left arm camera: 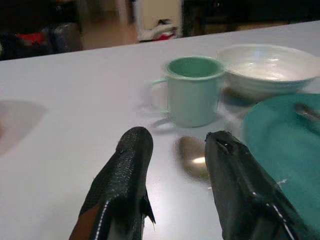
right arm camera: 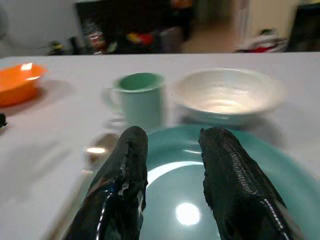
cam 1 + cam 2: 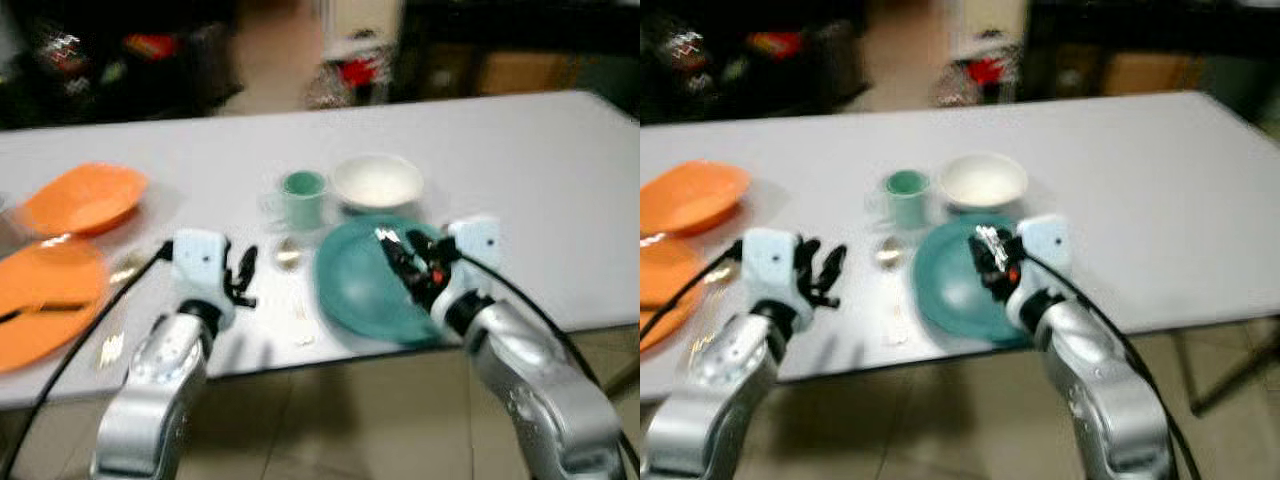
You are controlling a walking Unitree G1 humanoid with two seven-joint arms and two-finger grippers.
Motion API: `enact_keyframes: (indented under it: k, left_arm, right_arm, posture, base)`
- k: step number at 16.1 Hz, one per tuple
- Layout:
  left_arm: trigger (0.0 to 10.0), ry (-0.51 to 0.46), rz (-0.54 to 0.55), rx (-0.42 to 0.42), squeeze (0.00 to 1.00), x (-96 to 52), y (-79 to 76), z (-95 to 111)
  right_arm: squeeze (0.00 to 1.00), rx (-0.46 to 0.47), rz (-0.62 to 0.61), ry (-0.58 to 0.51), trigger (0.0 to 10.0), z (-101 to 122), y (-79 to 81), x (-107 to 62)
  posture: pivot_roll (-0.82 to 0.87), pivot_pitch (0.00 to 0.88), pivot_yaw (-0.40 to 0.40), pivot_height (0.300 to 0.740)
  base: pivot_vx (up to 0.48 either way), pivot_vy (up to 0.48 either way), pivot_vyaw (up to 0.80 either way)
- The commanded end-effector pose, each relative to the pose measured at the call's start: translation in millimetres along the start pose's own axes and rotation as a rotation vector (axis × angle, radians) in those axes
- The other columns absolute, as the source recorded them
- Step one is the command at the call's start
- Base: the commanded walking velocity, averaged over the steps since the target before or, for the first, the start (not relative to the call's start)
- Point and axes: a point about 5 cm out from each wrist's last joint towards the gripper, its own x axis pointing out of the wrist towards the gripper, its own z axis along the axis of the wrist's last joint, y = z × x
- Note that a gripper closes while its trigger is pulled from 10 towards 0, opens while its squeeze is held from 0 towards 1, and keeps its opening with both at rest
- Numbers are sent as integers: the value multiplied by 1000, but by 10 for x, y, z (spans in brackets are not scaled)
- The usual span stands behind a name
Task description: Setting the table
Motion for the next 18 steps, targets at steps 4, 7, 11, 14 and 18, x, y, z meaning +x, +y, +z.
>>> enact_keyframes:
  k: [4,7,11,14,18]
  left_arm:
    - [10000,-6,-37,7,0,7,-45,33]
    - [10000,21,-41,-32,59,-14,-34,-18]
    - [10000,66,-83,-39,1000,91,5,-15]
    - [10000,121,-93,-19,1000,190,40,-60]
    - [10000,259,-147,-16,0,296,-24,-287]
  right_arm:
    - [0,-21,-1,-17,10000,48,-12,-5]
    - [0,-29,-5,-15,10000,62,-8,-32]
    - [0,-53,40,1,10000,47,35,-55]
    - [0,-85,49,0,10000,68,13,-43]
    - [0,-136,129,42,10000,28,59,-69]
  posture:
    - [-94,0,40,740]
    - [-98,0,46,740]
    - [-105,0,62,740]
    - [-122,0,84,740]
    - [-127,0,91,740]
  base:
    - [64,0,0]
    - [0,0,0]
    - [0,0,0]
    - [0,0,0]
    - [0,0,0]
